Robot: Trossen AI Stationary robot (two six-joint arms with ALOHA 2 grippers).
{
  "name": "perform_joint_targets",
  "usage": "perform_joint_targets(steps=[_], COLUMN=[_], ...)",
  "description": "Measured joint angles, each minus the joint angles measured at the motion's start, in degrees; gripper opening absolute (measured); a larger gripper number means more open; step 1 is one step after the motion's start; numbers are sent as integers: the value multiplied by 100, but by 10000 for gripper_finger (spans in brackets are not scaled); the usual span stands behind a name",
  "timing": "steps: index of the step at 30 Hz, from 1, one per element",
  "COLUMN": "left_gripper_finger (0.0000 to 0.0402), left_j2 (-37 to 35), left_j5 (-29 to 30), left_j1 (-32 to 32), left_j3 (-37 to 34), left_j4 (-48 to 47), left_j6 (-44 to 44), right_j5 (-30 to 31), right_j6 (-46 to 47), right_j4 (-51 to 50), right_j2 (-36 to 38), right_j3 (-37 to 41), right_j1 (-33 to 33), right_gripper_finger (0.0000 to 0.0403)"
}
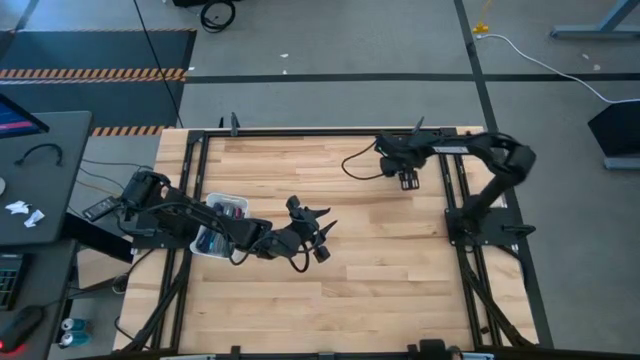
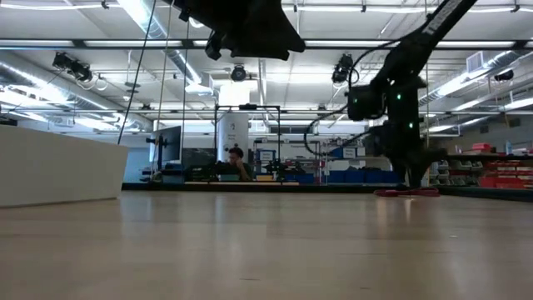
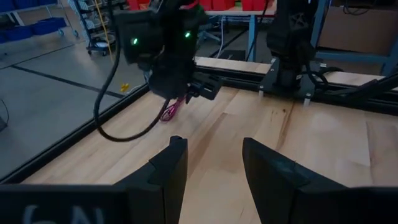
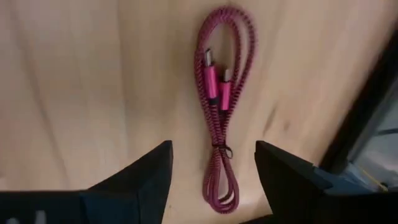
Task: Pick and place USB-C Cables
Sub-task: Put the pink charger cable into the white bin
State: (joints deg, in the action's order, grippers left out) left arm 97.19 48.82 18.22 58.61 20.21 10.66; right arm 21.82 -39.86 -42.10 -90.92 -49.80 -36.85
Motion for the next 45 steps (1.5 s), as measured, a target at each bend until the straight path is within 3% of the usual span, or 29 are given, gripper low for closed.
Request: perform_joint_targets(steps=[9,15,19,22,25,28,32,35,40,43,45], left_gripper_finger=[160,160,160,160,160,160,160,160,160,164,177], left_j2=[-2,-2,-2,-2,-4,-6,-7,11,424,639,818], left_j5=[0,-2,-2,0,119,520,787,217,37,-252,-695], left_j1=[15,86,163,234,374,583,825,847,818,723,598], left_j3=[0,0,0,2,9,9,9,9,9,8,7], left_j4=[-90,-84,-84,-90,-269,-706,-1454,-1649,-792,-136,569], left_j6=[26,52,61,59,62,195,916,1401,1106,735,362], right_j5=[-187,-1049,-1181,-1325,-2194,-3733,-5314,-5880,-5493,-4455,-3699], right_j6=[-608,-941,-805,-421,247,952,2150,3042,4190,4299,4166], right_j4=[136,89,54,116,673,1101,2963,5041,8826,10268,10675], right_j2=[-706,-585,-544,-452,-211,150,711,1154,1712,1990,2112], right_j3=[-92,-76,-78,-73,-68,-59,303,1028,2468,3076,3316], right_j1=[-455,-629,-625,-469,-95,226,829,1506,3026,3869,4342], right_gripper_finger=[184,98,24,17,15,15,15,15,14,14,14])
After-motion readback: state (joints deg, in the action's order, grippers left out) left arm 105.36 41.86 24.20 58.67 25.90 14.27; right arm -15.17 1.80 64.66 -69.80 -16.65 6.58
